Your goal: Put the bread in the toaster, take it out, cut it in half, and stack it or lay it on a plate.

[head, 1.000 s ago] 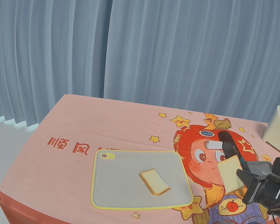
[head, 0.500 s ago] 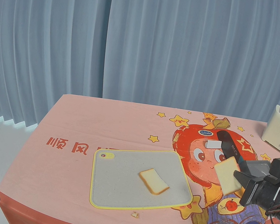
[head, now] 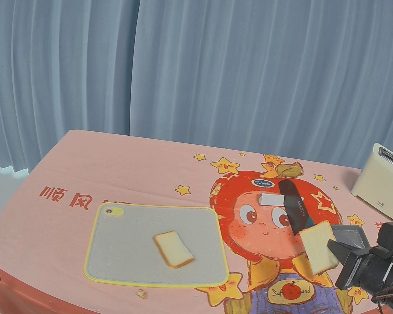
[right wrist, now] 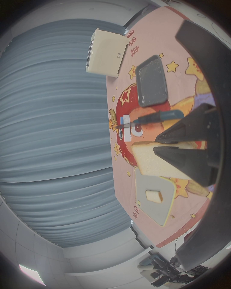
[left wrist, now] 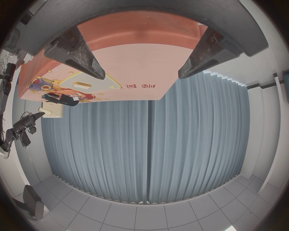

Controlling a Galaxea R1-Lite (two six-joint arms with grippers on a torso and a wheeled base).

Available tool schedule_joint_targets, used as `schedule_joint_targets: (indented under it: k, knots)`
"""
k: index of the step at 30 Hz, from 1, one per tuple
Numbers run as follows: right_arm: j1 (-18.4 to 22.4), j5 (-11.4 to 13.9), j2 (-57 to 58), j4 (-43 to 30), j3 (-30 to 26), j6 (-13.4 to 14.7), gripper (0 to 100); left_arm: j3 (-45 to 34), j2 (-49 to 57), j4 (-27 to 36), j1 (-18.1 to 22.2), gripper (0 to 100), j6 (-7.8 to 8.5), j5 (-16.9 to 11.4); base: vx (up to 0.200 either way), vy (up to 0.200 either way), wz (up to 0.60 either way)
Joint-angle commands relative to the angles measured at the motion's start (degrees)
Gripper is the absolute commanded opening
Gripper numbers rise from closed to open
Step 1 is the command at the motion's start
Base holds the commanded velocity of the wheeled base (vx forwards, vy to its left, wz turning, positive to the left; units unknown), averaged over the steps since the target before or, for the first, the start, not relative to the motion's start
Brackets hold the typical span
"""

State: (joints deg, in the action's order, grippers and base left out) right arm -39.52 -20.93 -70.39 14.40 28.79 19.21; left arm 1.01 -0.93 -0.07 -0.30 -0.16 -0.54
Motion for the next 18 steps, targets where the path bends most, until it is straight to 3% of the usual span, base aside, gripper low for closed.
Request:
schedule_joint_targets:
  k: [1,14,18]
  knots:
    - [0.0,0.0,-0.1,0.0,-0.1,-0.1,0,-1.0,0.6,0.0,0.0,100,-0.02,0.0,0.000,-0.200,0.00]
    - [0.0,0.1,-0.1,0.0,-0.1,-0.1,0,-1.0,0.6,0.0,0.0,100,0.07,0.0,0.000,-0.200,0.00]
    - [0.0,0.1,0.0,0.0,0.0,-0.1,0,-1.0,0.6,0.0,0.0,100,0.07,0.0,0.000,0.000,0.00]
